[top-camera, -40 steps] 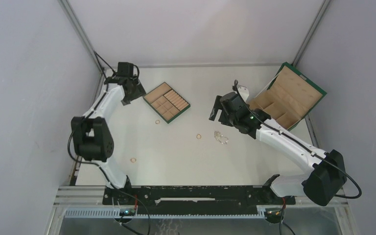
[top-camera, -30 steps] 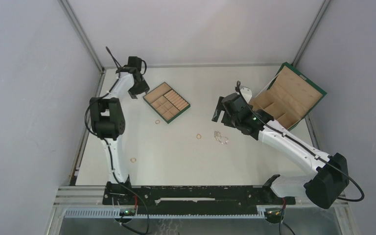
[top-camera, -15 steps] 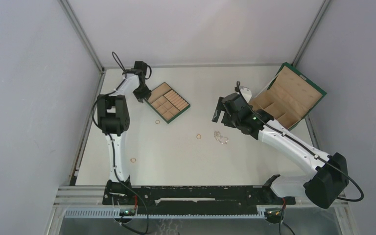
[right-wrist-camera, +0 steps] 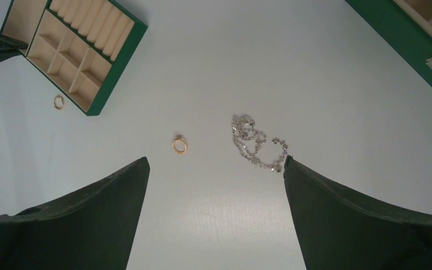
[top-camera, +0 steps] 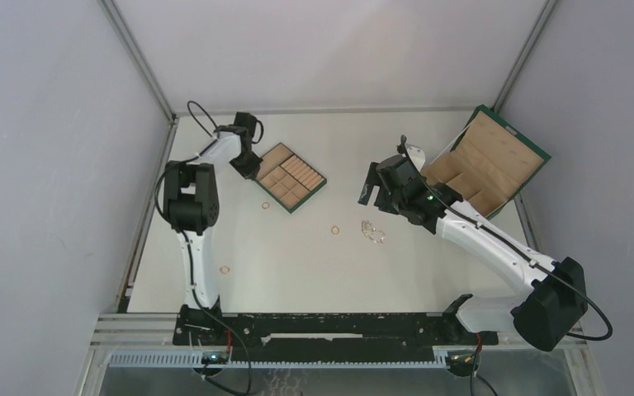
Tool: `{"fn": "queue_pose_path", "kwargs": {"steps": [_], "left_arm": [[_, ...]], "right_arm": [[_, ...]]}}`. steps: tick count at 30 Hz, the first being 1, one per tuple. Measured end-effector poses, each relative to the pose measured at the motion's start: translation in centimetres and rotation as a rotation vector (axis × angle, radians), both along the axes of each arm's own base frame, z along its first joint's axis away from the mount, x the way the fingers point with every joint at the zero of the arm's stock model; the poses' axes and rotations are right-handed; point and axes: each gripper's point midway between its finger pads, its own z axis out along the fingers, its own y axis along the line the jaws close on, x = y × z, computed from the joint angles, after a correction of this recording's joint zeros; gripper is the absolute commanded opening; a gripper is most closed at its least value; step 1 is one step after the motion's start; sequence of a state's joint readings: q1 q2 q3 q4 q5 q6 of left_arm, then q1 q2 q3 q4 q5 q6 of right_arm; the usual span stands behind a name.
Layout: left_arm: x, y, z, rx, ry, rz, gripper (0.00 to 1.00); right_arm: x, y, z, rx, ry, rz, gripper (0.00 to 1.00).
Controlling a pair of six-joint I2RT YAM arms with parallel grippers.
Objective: Organize the mixed jewelry
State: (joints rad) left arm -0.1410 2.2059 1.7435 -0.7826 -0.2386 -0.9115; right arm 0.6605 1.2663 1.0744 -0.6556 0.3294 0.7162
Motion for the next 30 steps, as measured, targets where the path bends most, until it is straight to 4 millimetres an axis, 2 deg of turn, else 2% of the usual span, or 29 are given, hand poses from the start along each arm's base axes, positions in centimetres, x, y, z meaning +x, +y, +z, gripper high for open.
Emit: {"fn": "queue_pose_path", "kwargs": {"steps": [5,10,15,17,20,23,27,30], "left_arm": [[-0.9,-2.7,0.0,-0.013,0.005,0.037,0.00],[-3.2,-6.3,-0.1,-0.039,0.019,0.066,0.00],[-5.0,-8.8,-0.2,-0.085,0.045,0.102,0.02],[-5.3,-9.5,-0.2,-0.099,0.051,0.117,0.08],[-6.0,-10.7,-0.2,-0.122,0.068,0.126,0.31],[-7.2,-12.2,-0.4,-0.145,0.099,0.114,0.48],[-8.6,-12.9,0.1,-0.146,0.115,0.095,0.54],[-8.7,-12.9,1.8,-0.143,0.089,0.063,0.55]], "right_arm": [[-0.1,-0.2,-0.1,-0.010,0.005,-0.003,0.98],[-0.5,-1.3,-0.4,-0.045,0.021,-0.024,0.98],[-0.9,-1.9,0.7,-0.036,-0.005,-0.032,0.98],[-1.0,-2.2,1.1,-0.029,-0.019,-0.039,0.98],[-1.3,-2.6,1.4,-0.030,-0.026,-0.044,0.98],[-1.5,-2.9,1.3,-0.035,-0.024,-0.046,0.98],[-2.0,-3.2,1.1,-0.035,-0.024,-0.047,0.98],[-2.3,-3.4,0.9,-0.035,-0.022,-0.047,0.98]]}}
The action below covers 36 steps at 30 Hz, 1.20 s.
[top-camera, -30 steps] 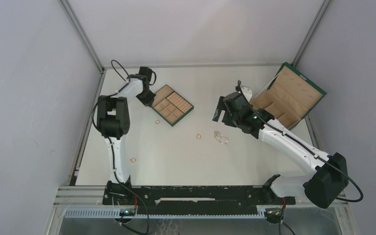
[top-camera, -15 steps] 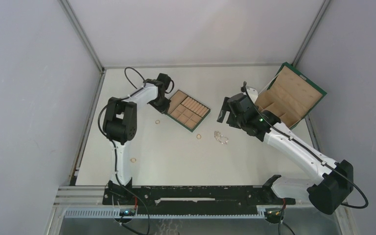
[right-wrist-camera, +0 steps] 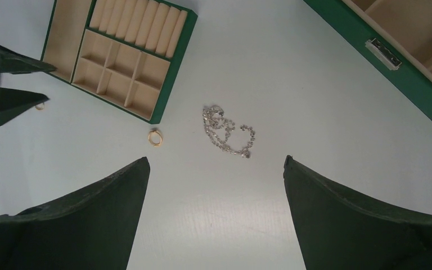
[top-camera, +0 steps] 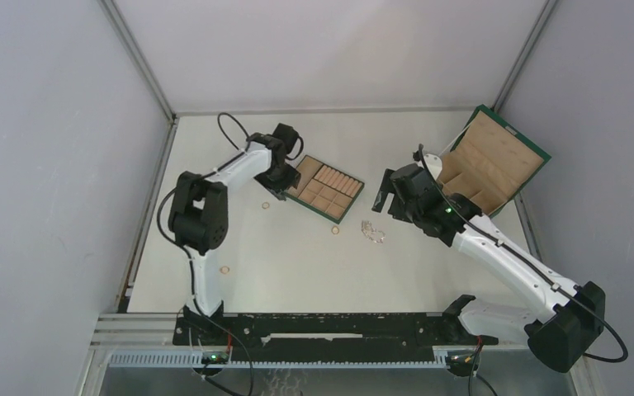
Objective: Organize the mixed jewelry
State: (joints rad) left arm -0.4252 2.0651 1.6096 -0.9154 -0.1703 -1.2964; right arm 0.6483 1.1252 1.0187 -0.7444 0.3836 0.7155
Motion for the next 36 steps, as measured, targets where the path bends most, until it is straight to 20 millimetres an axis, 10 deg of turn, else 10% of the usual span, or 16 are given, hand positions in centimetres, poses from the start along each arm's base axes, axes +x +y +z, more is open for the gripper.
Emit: {"fn": "queue_pose_path", "kwargs": {"steps": [11,23,36], "left_arm": [[-2.7,5.3,12.6,0.138,-0.355,-0.203,0.55],[-16.9,14.0,3.3,0.239,0.041,-0.188,0.48],[-24.2,16.9,-2.6,0.148,0.274,0.105,0.37]], "right_arm": [[0.3,1.2,0.3,0.021,-0.033,0.031,0.96],[1.5,3.1,-0.2,0.015,-0.051,0.096,0.96],[1.7,3.5,-1.3,-0.009,-0.021,0.144,0.96]]}}
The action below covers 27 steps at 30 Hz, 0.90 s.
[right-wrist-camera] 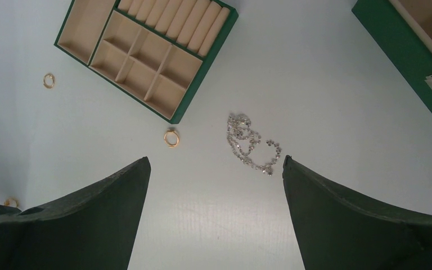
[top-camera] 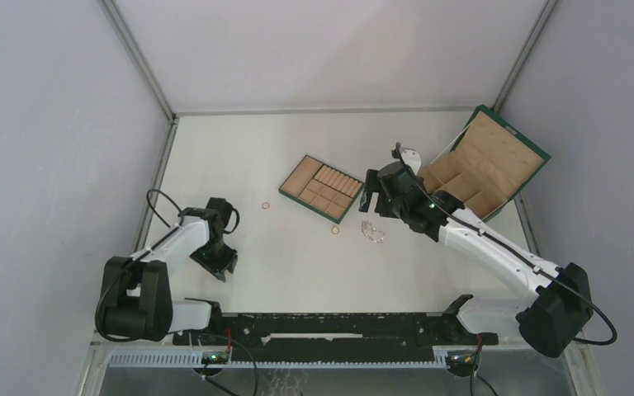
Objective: Organize the mixed jewelry
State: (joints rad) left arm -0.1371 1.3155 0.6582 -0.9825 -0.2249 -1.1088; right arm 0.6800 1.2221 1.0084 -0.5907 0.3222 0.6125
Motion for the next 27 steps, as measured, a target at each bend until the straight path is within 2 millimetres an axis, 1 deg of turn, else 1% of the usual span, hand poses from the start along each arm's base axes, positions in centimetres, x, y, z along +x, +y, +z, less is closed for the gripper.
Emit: {"fn": "queue_pose_path", "kwargs": {"steps": [6,15,18,27], "left_arm": [[0.5,0.4,0.4,0.013,-0.043,0.041,0.33],[1.0,2.2,0.9,0.055,-0.080,0.088,0.29],[1.1,2.5,0.8,0.060,-0.077,0.074,0.29],[1.6,2.6,0.4,0.057,-0.071,0.008,0.28]], "right_arm": [[0.3,-0.7,-0.1,-0.005,0.009,-0.007,0.96],[0.4,-0.7,-0.3,-0.001,0.021,0.008,0.96],[0.4,-0.6,-0.5,0.002,0.026,0.013,0.96],[0.5,-0.2,-0.7,0.009,0.030,0.019,0.96]]}}
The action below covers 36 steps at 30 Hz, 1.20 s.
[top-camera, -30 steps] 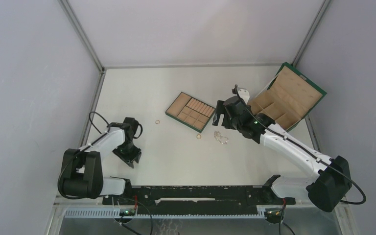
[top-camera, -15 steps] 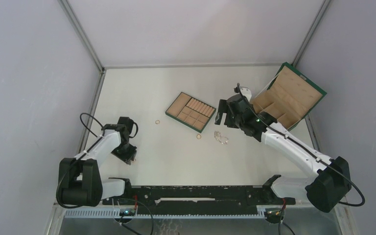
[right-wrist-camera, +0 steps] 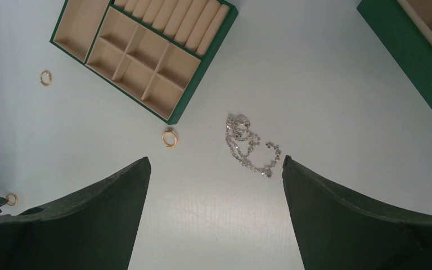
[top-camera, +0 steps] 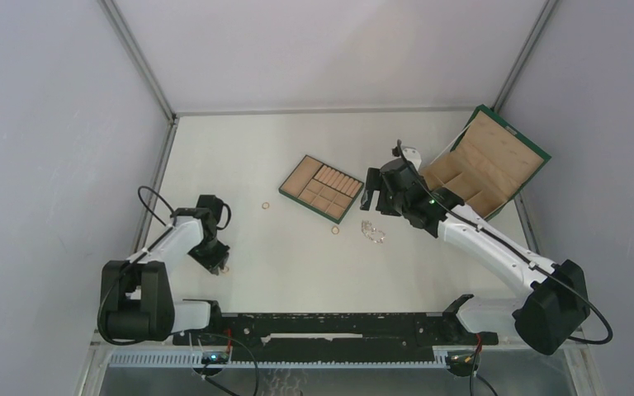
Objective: Organize the mixed jewelry
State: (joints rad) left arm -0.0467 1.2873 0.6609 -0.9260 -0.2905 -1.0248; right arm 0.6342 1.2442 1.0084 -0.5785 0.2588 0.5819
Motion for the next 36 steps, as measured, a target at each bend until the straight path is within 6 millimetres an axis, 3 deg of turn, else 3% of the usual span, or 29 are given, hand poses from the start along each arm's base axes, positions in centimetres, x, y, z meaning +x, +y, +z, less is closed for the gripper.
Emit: {"fn": "queue_pose_path", "kwargs": {"steps": [20,26,36], "left_arm": [[1.6,-0.4,-0.6,-0.030,-0.014,-0.089,0.21],[1.4,-0.7,-0.7,-0.043,-0.011,-0.090,0.23],[1.6,-1.0,-0.8,-0.062,-0.020,-0.107,0.18]], "right_arm": [[0.1,0.3,-0.3,0.008,0.009,-0.002,0.95],[0.1,0.3,-0.3,0.009,0.009,-0.002,0.95],[0.1,0.3,-0.3,0.013,0.012,-0.008,0.95]]}}
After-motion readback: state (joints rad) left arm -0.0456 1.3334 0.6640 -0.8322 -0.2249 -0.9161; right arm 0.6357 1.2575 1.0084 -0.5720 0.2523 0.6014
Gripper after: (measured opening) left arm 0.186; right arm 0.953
